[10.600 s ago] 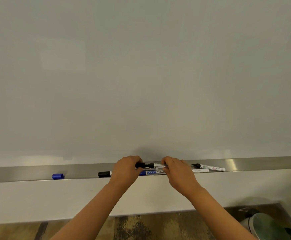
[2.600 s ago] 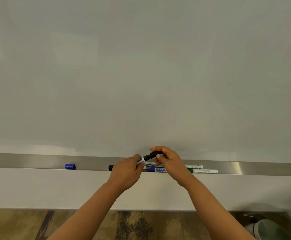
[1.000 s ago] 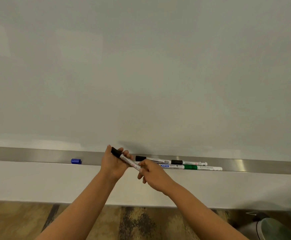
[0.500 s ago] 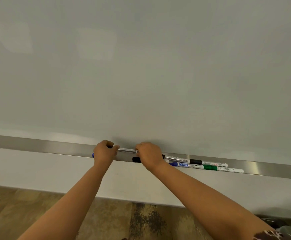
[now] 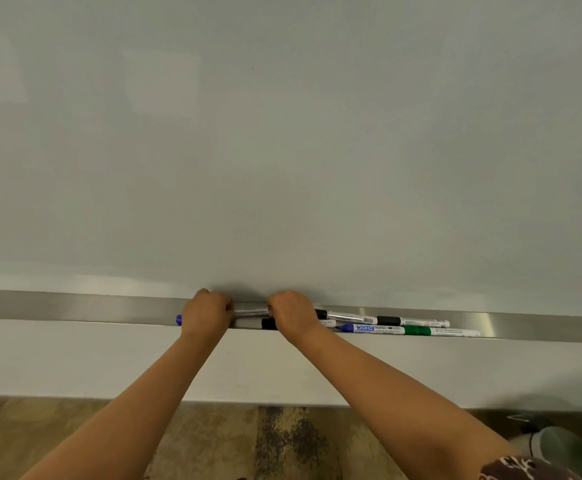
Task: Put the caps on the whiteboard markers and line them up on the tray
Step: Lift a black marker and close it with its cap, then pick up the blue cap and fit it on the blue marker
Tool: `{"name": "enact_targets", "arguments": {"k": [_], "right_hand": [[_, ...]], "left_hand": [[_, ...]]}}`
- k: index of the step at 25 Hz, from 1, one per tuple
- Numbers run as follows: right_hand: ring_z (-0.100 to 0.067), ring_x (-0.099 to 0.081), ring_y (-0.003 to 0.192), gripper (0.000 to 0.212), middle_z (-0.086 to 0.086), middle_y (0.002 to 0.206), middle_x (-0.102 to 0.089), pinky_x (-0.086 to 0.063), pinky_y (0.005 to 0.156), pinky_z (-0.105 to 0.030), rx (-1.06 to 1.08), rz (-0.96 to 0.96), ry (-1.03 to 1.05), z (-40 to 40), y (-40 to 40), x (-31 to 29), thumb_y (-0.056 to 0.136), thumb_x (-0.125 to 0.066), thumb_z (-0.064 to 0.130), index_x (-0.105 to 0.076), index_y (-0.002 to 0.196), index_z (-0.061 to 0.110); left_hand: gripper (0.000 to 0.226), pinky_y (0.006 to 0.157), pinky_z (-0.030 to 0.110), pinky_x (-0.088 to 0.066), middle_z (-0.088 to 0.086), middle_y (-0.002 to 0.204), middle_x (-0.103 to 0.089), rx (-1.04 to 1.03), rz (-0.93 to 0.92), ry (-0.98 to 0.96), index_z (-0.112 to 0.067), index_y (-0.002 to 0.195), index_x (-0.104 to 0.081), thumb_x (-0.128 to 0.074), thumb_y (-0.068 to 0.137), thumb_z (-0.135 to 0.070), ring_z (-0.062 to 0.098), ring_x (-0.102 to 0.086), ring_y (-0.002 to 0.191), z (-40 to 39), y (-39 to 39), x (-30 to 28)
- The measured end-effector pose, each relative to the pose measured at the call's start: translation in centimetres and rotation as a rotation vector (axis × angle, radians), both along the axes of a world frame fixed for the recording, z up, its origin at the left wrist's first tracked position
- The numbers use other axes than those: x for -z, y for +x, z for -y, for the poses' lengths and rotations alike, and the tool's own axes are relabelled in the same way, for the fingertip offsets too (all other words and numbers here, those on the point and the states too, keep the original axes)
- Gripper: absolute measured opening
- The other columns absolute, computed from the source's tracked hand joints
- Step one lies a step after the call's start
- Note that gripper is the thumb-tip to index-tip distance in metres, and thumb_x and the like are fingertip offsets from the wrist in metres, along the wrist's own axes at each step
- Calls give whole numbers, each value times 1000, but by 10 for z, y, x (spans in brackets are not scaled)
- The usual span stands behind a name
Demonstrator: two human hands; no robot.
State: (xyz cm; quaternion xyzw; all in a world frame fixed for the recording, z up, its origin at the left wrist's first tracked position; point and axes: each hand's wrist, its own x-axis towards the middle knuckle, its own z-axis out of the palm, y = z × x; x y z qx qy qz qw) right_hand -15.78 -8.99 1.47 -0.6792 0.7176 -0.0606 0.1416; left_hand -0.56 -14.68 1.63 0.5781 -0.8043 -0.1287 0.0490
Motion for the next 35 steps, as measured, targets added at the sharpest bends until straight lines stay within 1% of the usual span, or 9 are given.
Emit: {"name": "enact_targets", "arguments": {"k": [3, 8, 11, 13, 15, 17, 21, 29, 35], "right_hand": [[-37, -60, 87, 16, -24, 96, -66, -31, 61, -32, -5, -15, -34, -3, -2, 4, 84, -46, -4, -61, 88, -1], [-37, -59, 94, 25, -19, 102, -67, -37, 63, -32, -22, -47, -74, -10, -7, 7, 81, -46, 0, -62, 99, 5], [-33, -59, 99, 28, -13, 106, -67, -47, 73, -36, 8, 52, -139, -17, -14, 1, 87, -45, 5, -62, 108, 10], [-27, -59, 105, 27, -7, 113, -68, -48, 83, -36, 91, 155, -231, -30, -26, -3, 91, -46, 12, -62, 112, 16], [-25, -61, 105, 24, -4, 112, -70, -48, 86, -35, 218, 193, -350, -50, -47, -6, 91, -50, 14, -65, 109, 18], [-26, -63, 98, 20, -5, 104, -72, -50, 83, -36, 352, 203, -380, -73, -77, -7, 88, -54, 10, -68, 100, 17], [-27, -65, 88, 12, -6, 95, -73, -49, 73, -33, 484, 117, -204, -99, -123, -10, 85, -59, 14, -68, 94, 16], [-25, -63, 83, 8, -6, 90, -71, -43, 65, -29, 433, 12, 20, -99, -140, -10, 82, -62, 22, -68, 85, 17], [-24, -63, 82, 11, -6, 90, -72, -36, 62, -25, 360, -52, 64, -96, -143, -15, 81, -64, 26, -71, 86, 19]], "left_hand": [[22, 63, 30, -35, 15, 86, -61, 19, 17, -46, -10, 87, -69, -47, 85, -12, 27, -49, 78, 3, -3, 1], [16, 67, 29, -31, 10, 81, -68, 71, -38, -144, -11, 75, -61, -52, 84, -19, 27, -53, 90, -3, -1, 8], [17, 74, 35, -42, 13, 89, -70, -27, -237, -172, -8, 92, -67, -55, 84, -17, 32, -57, 94, -3, 8, 8], [22, 79, 38, -48, 14, 99, -70, -191, -438, -132, -9, 104, -66, -55, 86, -14, 33, -60, 96, 2, 26, 5], [23, 81, 36, -49, 14, 105, -70, -295, -527, -89, -10, 109, -64, -51, 89, -13, 32, -62, 96, 9, 50, 7], [23, 81, 35, -48, 14, 109, -69, -270, -465, -43, -11, 111, -62, -50, 92, -13, 29, -62, 96, 13, 71, 12], [27, 88, 35, -48, 11, 113, -67, -103, -317, 74, -12, 116, -61, -54, 90, -13, 25, -61, 101, 14, 83, 17], [32, 86, 34, -47, 13, 109, -68, -83, -174, 140, -6, 112, -64, -66, 82, -17, 26, -61, 96, 28, 72, 8], [21, 78, 33, -48, 11, 102, -68, -22, 110, 171, -12, 103, -66, -63, 83, -19, 27, -60, 90, 38, 65, 1]]}}
